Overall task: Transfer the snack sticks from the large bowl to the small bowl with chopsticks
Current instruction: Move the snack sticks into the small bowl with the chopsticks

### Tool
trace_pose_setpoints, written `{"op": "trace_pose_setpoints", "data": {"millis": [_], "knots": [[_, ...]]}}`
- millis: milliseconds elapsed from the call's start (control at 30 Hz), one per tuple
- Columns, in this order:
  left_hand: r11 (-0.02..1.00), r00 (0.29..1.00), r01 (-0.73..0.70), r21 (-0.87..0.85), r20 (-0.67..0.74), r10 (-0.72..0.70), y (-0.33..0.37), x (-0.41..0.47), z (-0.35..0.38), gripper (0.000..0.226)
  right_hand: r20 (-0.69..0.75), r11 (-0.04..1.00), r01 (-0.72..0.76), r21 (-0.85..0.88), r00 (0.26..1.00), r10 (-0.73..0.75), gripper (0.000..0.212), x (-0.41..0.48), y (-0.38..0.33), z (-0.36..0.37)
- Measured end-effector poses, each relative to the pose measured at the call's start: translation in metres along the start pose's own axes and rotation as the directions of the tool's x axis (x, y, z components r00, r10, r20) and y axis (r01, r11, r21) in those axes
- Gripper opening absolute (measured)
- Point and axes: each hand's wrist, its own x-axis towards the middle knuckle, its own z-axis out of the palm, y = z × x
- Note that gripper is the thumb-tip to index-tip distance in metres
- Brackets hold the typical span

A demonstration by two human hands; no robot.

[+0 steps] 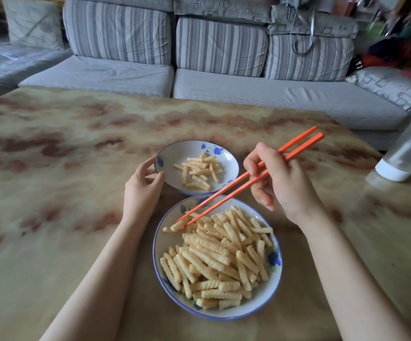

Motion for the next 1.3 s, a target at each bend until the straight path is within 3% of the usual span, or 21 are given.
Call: {"op": "trace_pose_setpoints", "data": {"millis": [167, 333, 467, 667, 833, 1100, 1300], "knots": [[1.0, 1.0, -0.005, -0.004, -0.004, 0.005, 0.0, 0.0, 0.0, 0.04, -0.131, 0.992, 0.035, 0.123, 0.991, -0.018, 0.041, 0.004, -0.002, -0.01], [1.0, 1.0, -0.008, -0.002, -0.003, 0.008, -0.001, 0.0, 0.0, 0.04, -0.379, 0.966, 0.113, 0.233, 0.925, -0.017, 0.044, 0.016, -0.002, -0.015], [1.0, 1.0, -0.002, 0.006, -0.001, 0.002, -0.002, 0.001, 0.0, 0.041, -0.494, 0.989, 0.044, 0.142, 0.869, 0.032, 0.041, 0.03, 0.01, -0.01], [1.0, 1.0, -0.001, 0.009, 0.0, 0.001, -0.002, 0.001, 0.0, 0.041, -0.453, 0.999, -0.034, 0.043, 0.89, 0.05, 0.04, 0.035, 0.029, -0.001], [1.0, 1.0, -0.002, 0.014, -0.001, 0.002, -0.001, 0.001, 0.0, 0.041, -0.429, 0.997, 0.012, 0.076, 0.903, 0.022, 0.041, 0.023, 0.016, -0.011], [1.0, 1.0, -0.002, 0.003, 0.001, 0.002, -0.001, 0.001, 0.0, 0.041, -0.187, 0.998, -0.055, -0.023, 0.981, 0.05, 0.043, -0.005, -0.015, -0.028], [1.0, 1.0, -0.003, 0.005, -0.01, 0.003, 0.001, -0.001, -0.001, 0.039, -0.124, 0.992, -0.118, -0.054, 0.986, 0.111, 0.042, -0.009, -0.015, -0.022]]}}
